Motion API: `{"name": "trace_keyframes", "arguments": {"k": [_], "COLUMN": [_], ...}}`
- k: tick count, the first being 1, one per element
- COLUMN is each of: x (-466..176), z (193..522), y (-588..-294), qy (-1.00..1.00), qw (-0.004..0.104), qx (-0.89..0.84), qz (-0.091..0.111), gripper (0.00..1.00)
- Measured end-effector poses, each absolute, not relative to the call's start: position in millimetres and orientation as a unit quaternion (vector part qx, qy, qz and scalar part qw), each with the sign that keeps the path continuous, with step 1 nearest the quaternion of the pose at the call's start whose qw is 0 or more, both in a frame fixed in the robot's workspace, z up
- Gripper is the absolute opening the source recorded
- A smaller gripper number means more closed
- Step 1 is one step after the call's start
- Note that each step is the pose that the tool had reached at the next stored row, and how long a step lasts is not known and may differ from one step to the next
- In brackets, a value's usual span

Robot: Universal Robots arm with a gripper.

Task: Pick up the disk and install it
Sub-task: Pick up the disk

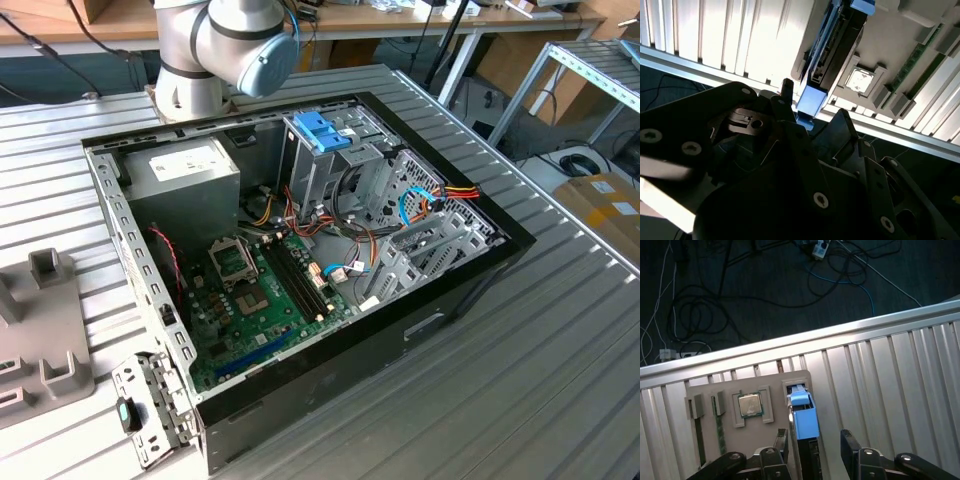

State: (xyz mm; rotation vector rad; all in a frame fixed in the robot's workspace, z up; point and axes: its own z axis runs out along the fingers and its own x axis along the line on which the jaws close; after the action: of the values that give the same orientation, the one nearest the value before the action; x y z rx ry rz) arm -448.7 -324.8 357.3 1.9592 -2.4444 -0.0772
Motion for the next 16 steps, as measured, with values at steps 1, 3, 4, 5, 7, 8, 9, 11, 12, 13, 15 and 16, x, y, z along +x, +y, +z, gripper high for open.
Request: {"name": "trace_keyframes", "arguments": {"k": [1, 3, 4, 5, 7, 8, 9, 11, 12, 13, 15, 16], "x": [-448.6, -448.6, -448.6, -448.6, -448.7, -448.8, -448.8, -448.9, -449.0, -449.1, -449.2, -449.2], "z": [357.1, 355.3, 354.4, 353.8, 352.8, 352.4, 351.9, 350.7, 350.3, 349.7, 348.9, 348.3], "y": [-323.6, -320.7, -320.7, -320.7, -320.8, -320.9, -321.1, -321.9, -322.5, -323.6, -325.5, -326.6], "qy": [-0.78, -0.78, -0.78, -0.78, -0.78, -0.78, -0.78, -0.78, -0.78, -0.78, -0.78, -0.78], "qw": [0.004, 0.004, 0.004, 0.004, 0.004, 0.004, 0.004, 0.004, 0.004, 0.004, 0.004, 0.004], "qx": [0.625, 0.625, 0.625, 0.625, 0.625, 0.625, 0.625, 0.625, 0.625, 0.625, 0.625, 0.625], "qz": [-0.025, -0.025, -0.025, -0.025, -0.025, -0.025, -0.025, -0.025, -0.025, -0.025, -0.025, -0.025], "gripper": [0.54, 0.54, 0.54, 0.54, 0.54, 0.54, 0.54, 0.54, 0.54, 0.54, 0.54, 0.54]}}
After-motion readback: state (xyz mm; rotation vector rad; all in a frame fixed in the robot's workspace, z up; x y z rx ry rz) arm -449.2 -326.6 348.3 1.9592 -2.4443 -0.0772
